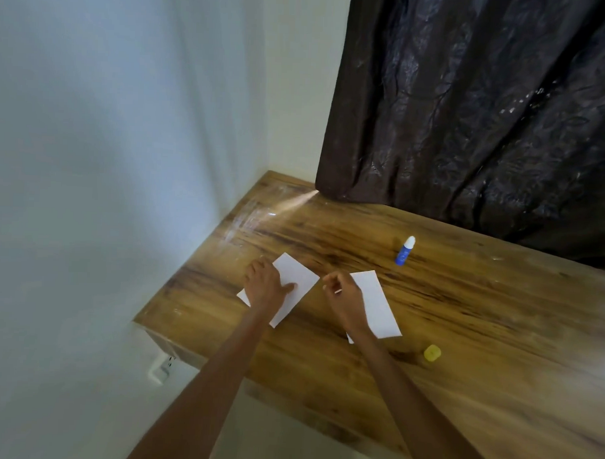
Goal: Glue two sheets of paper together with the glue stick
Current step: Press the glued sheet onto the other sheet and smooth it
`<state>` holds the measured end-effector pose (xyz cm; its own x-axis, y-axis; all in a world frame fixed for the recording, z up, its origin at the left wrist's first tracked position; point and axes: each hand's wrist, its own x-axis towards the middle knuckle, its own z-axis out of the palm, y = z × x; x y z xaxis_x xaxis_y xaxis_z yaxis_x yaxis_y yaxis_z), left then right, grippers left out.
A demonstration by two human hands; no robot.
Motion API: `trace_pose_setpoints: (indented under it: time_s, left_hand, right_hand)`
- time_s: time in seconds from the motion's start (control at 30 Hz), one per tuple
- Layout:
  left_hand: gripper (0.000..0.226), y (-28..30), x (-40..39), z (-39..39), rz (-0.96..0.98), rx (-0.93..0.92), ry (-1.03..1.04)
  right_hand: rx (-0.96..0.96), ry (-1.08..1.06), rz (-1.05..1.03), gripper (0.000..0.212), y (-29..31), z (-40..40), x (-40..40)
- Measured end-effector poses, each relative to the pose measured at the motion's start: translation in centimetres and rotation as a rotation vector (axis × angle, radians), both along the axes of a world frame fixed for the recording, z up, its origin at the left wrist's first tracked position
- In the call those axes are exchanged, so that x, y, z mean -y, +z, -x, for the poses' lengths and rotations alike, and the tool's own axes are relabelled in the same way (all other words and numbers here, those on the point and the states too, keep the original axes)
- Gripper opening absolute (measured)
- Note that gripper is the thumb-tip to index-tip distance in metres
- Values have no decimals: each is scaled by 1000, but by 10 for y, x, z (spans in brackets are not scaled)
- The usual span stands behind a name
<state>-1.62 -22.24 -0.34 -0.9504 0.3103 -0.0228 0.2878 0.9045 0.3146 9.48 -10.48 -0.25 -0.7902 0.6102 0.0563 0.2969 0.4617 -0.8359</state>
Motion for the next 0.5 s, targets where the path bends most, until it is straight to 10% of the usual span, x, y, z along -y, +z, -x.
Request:
trace_pose_setpoints:
  time_s: [0.2,0.5]
  left_hand:
    - [73,13,7,15,-160,239,9]
    - [42,43,2,13,-904,665,57]
  right_hand:
    - [95,-30,1,11,-5,7,26]
    - [86,-95,251,46,20,2,22]
